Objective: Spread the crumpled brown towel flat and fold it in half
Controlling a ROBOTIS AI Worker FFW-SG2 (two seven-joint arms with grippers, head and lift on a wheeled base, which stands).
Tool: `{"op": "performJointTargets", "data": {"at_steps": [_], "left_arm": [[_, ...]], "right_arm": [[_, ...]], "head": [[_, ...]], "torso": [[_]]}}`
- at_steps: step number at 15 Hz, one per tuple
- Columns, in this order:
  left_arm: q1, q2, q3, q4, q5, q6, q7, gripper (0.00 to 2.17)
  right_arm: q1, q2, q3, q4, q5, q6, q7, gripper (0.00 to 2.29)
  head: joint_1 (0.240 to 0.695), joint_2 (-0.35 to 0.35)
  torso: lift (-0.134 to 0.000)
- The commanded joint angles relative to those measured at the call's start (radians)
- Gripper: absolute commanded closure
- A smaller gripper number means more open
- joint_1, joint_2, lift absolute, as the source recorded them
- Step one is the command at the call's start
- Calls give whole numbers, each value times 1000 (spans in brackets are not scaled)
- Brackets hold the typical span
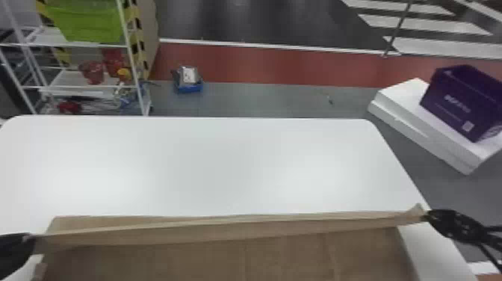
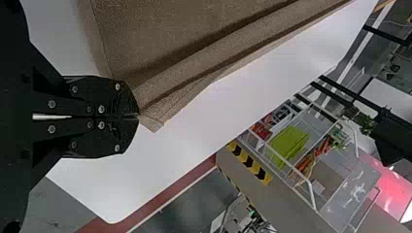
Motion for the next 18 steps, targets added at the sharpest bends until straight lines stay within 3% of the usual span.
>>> {"op": "performJointTargets", "data": {"at_steps": [1,8,11,12,13,14,15,16,17,18], "left_arm": [[15,-14,0,-2,-6,-25,-5,974],[93,-14,-3,-45,-19,-28,-28,974],[106,-14,-13,-62,-104,36,-57,971],[107,-14,-24,-61,-142,48,-59,876],[107,-14,-35,-59,-171,48,-46,667],[106,-14,-35,-58,-185,51,-40,613],[106,-14,-33,-51,-188,48,-27,613],[104,-14,-30,-39,-187,42,-8,613],[101,-14,-26,-33,-187,39,-7,613],[100,-14,-12,-33,-184,24,4,613]], "right_arm": [[8,-2,16,39,21,-85,-9,1352],[52,5,4,53,26,-131,-25,1352],[81,22,-20,55,17,-202,-25,1345],[91,27,-23,58,17,-214,-26,1258],[97,30,-23,65,21,-217,-25,957],[100,31,-23,75,31,-223,-25,799],[100,31,-23,98,32,-229,-35,785],[100,27,-25,127,34,-245,-54,505],[100,24,-25,148,34,-281,-71,370],[98,22,-36,151,32,-288,-77,367]], "head": [[695,-131],[695,-136],[695,-148],[695,-145],[695,-144],[695,-141],[695,-139],[695,-136],[695,-133],[695,-131]], "torso": [[-124],[-124],[-124],[-124],[-124],[-124],[-124],[-124],[-124],[-124]]}}
